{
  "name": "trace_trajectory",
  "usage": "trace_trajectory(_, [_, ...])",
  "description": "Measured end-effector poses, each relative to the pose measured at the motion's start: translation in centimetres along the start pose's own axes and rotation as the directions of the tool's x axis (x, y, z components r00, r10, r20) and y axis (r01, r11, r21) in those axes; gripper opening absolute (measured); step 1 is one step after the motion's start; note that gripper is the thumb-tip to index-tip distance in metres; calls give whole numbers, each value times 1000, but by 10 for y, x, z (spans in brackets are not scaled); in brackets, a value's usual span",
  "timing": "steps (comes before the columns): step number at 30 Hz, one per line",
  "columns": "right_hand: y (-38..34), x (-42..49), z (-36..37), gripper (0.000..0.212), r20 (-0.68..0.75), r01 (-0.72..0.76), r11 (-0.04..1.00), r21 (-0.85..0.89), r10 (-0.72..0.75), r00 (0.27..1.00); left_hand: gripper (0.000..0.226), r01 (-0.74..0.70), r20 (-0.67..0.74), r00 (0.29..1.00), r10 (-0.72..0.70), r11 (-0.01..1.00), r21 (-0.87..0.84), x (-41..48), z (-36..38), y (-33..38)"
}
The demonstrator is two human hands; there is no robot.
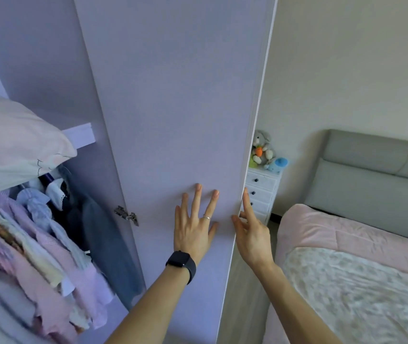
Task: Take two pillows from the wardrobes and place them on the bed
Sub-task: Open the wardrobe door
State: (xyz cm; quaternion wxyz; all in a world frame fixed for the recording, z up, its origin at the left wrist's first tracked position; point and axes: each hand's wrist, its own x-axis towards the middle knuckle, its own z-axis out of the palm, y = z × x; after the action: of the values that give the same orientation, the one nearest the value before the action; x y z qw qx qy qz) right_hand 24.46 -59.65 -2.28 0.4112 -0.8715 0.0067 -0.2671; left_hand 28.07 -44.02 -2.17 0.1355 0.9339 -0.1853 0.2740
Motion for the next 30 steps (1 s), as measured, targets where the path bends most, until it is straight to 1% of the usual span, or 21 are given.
trace_trajectory(3, [5,5,-1,83,-3,-7,1000,9,7,1000,94,14,-5,1000,-14,1000,-23,2,2,1])
trace_trajectory(5, [3,4,-3,81,-1,0,1000,16,0,1000,97,-4,3,1000,4,999,-37,1,-3,-2])
trace_trajectory(7, [-2,-2,-5,78,-21,5,1000,15,-4,1000,92,-26,34,999,28,997,-69,-5,-10,-9])
trace_trajectory(8, [-5,-8,-5,77,-48,4,1000,-3,-4,999,88,-15,51,999,20,995,-100,-10,-14,-13])
trace_trajectory(10, [-12,-29,-1,74,-120,13,999,-36,-17,993,78,71,97,994,-56,984,-162,-26,-20,-25])
trace_trajectory(12, [-23,-56,6,65,-150,86,996,-23,-89,985,64,184,160,975,-155,964,-190,-48,-25,-41])
trace_trajectory(15, [-36,-88,22,47,-56,167,986,28,-165,985,52,317,237,933,-270,930,-187,-91,-36,-69])
trace_trajectory(18, [-48,-112,43,45,78,173,980,97,-181,980,47,446,290,872,-394,884,-142,-142,-52,-96])
trace_trajectory(21, [-62,-128,65,43,201,162,972,171,-195,960,47,569,282,802,-526,818,-91,-187,-74,-117])
trace_trajectory(23, [-75,-132,79,39,246,199,956,217,-251,936,47,628,239,767,-596,774,-85,-208,-94,-126])
trace_trajectory(25, [-92,-130,93,34,267,265,925,272,-337,903,48,662,150,747,-648,746,-74,-218,-119,-133])
trace_trajectory(28, [-128,-115,113,33,317,314,871,378,-440,840,46,682,-35,729,-684,729,-56,-215,-167,-139])
trace_trajectory(30, [-159,-99,125,33,329,348,828,440,-509,796,44,682,-184,715,-675,731,-31,-207,-203,-142])
